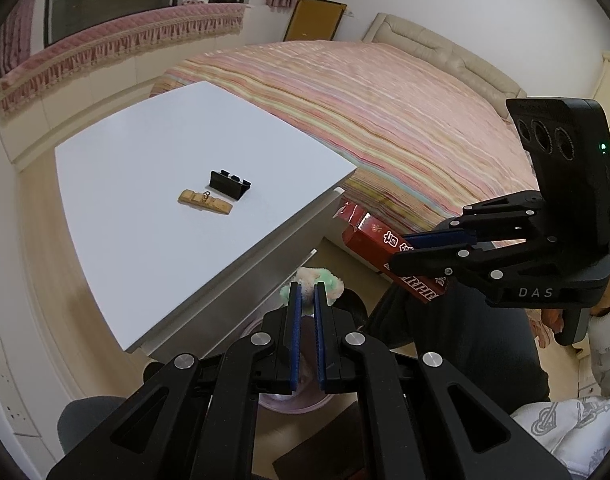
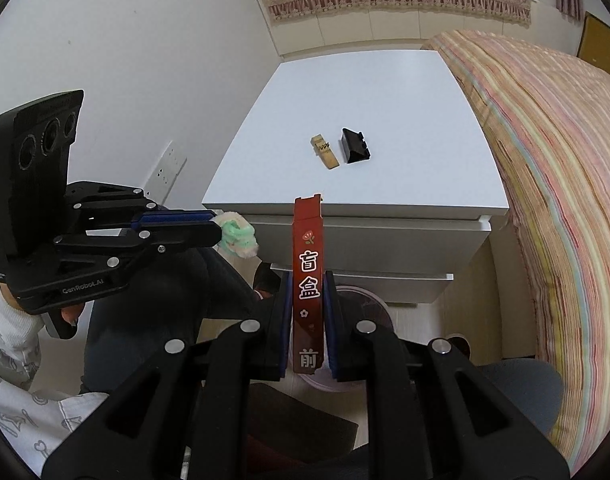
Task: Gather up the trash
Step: 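Carry the red box and green item over the wastebasket and open both tools, then move both tools back over the table toward the clothespin and black piece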
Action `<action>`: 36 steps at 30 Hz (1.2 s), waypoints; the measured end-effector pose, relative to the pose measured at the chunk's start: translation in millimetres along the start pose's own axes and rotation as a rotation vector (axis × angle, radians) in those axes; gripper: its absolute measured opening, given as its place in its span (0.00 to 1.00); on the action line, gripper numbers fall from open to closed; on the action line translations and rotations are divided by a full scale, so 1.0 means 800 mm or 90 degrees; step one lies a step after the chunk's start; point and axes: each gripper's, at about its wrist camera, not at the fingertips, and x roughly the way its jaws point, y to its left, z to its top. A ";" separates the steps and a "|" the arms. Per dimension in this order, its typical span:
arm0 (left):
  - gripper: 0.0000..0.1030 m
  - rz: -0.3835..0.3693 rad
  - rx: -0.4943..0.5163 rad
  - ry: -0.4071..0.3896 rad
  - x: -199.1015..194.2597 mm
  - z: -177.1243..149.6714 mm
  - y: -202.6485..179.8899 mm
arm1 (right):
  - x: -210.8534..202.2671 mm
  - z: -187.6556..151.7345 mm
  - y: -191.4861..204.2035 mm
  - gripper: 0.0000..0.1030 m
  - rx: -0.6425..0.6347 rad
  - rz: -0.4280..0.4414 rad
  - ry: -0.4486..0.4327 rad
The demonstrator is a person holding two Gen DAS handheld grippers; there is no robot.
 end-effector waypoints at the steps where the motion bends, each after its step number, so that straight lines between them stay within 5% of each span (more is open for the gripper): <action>1: 0.05 0.000 0.002 0.002 0.000 -0.001 -0.001 | 0.001 -0.001 0.000 0.14 0.000 0.001 0.001; 9: 0.11 -0.008 0.008 0.015 0.005 -0.007 -0.006 | 0.009 -0.005 -0.003 0.15 0.009 0.011 0.014; 10: 0.16 -0.007 0.008 0.017 0.007 -0.008 -0.005 | 0.011 -0.006 -0.005 0.22 0.010 0.003 0.017; 11: 0.23 -0.001 0.007 0.019 0.008 -0.008 -0.004 | 0.012 -0.007 -0.008 0.44 0.014 -0.005 0.017; 13: 0.65 0.006 0.000 0.016 0.010 -0.010 0.000 | 0.010 -0.008 -0.013 0.71 0.027 -0.006 0.008; 16: 0.86 0.022 -0.012 -0.003 0.007 -0.012 0.005 | 0.009 -0.009 -0.018 0.89 0.036 -0.019 0.004; 22: 0.93 0.074 -0.025 -0.017 0.002 -0.012 0.015 | 0.011 -0.009 -0.022 0.93 0.044 -0.027 0.005; 36: 0.93 0.085 -0.034 -0.023 -0.005 -0.011 0.022 | 0.013 -0.009 -0.020 0.94 0.039 -0.025 0.006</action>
